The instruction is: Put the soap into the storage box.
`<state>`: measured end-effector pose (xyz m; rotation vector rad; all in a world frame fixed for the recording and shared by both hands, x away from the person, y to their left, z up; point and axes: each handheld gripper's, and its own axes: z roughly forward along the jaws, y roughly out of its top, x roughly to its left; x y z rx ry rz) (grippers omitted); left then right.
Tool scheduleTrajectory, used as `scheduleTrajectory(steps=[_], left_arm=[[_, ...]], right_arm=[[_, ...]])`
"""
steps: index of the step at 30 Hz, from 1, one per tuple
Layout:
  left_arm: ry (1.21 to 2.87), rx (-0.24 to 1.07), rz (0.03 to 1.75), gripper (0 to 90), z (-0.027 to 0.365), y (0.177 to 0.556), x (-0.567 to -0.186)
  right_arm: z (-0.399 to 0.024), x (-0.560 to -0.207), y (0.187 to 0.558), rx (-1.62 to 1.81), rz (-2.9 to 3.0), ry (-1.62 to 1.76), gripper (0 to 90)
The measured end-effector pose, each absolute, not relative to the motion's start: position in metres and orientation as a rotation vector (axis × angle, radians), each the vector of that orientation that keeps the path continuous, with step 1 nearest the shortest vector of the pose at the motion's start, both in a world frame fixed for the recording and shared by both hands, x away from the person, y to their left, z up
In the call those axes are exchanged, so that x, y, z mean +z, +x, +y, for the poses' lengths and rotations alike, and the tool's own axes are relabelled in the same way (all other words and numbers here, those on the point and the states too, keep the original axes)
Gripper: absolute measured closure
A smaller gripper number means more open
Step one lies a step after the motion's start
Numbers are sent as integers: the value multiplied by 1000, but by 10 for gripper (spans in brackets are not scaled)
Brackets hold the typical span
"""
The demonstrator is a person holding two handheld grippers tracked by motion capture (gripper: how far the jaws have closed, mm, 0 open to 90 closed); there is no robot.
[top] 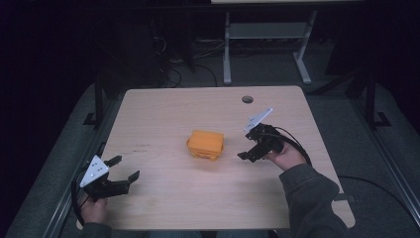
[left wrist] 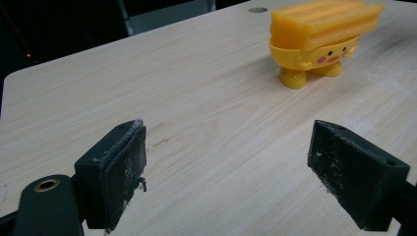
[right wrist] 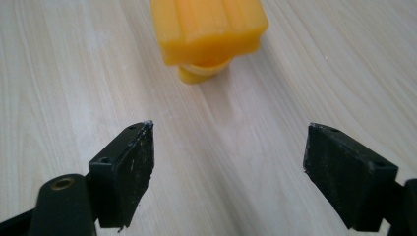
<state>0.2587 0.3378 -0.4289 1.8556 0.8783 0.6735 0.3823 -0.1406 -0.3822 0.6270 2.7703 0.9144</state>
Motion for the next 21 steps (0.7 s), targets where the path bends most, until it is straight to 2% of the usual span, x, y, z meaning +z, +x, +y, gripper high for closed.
scheduleTrajectory(steps=[21], left_arm=[[1869,676,871,139,336,258,-429]], right_arm=[[-169,-401,362,932,2746,723,188]])
